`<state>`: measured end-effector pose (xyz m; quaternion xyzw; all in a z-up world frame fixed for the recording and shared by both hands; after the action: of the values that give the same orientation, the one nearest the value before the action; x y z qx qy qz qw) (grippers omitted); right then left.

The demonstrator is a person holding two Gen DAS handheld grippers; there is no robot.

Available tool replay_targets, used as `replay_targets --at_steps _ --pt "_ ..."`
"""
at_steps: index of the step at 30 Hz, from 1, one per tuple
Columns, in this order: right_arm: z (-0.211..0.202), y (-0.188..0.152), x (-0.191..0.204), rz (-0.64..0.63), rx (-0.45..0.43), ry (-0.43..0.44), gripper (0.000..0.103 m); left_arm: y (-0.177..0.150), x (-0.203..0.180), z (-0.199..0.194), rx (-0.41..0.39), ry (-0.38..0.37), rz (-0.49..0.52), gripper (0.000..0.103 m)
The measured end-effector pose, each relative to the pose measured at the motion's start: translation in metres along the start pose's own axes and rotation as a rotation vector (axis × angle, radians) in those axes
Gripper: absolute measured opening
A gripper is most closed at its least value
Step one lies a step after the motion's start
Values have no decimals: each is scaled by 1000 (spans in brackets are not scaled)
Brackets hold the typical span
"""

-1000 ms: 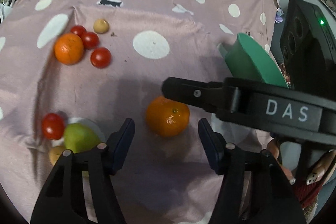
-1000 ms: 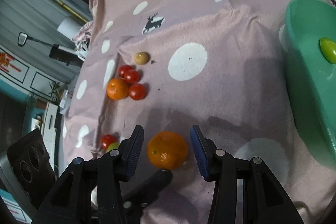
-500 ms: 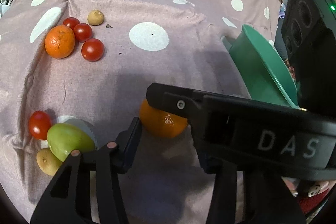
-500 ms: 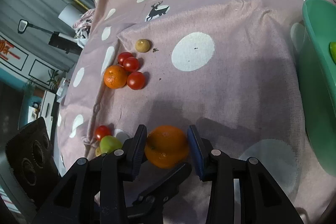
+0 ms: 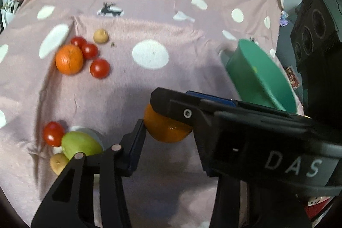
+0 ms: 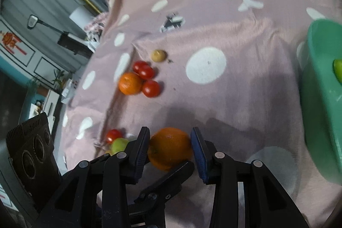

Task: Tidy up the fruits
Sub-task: 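Carry the orange with the right gripper over the green bowl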

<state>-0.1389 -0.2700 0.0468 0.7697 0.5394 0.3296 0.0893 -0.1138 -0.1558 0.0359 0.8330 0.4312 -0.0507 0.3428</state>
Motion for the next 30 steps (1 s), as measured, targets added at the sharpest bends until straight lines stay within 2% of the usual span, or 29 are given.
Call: replay_targets --at_steps 11,20,30 --pt "-53 5 16 -64 -166 8 41 14 -35 -34 -115 11 89 45" --pt "-90 5 -6 -11 -281 -18 41 28 -78 -29 -123 -25 171 45" --pt "-126 -1 -47 97 -393 -69 41 34 -130 -14 -103 -77 267 45"
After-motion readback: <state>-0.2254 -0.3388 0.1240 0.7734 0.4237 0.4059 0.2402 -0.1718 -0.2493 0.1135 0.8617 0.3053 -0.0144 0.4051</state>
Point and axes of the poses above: each gripper's, at about its wrist camera, not at the fingertips, and z roughly the way its jaws point, x to its left, y to its top, the point moved 1 cm from there along z, roughly the way its jaws point, and after that the axes turned 4 degrees about -z, right-handed, at the moved point
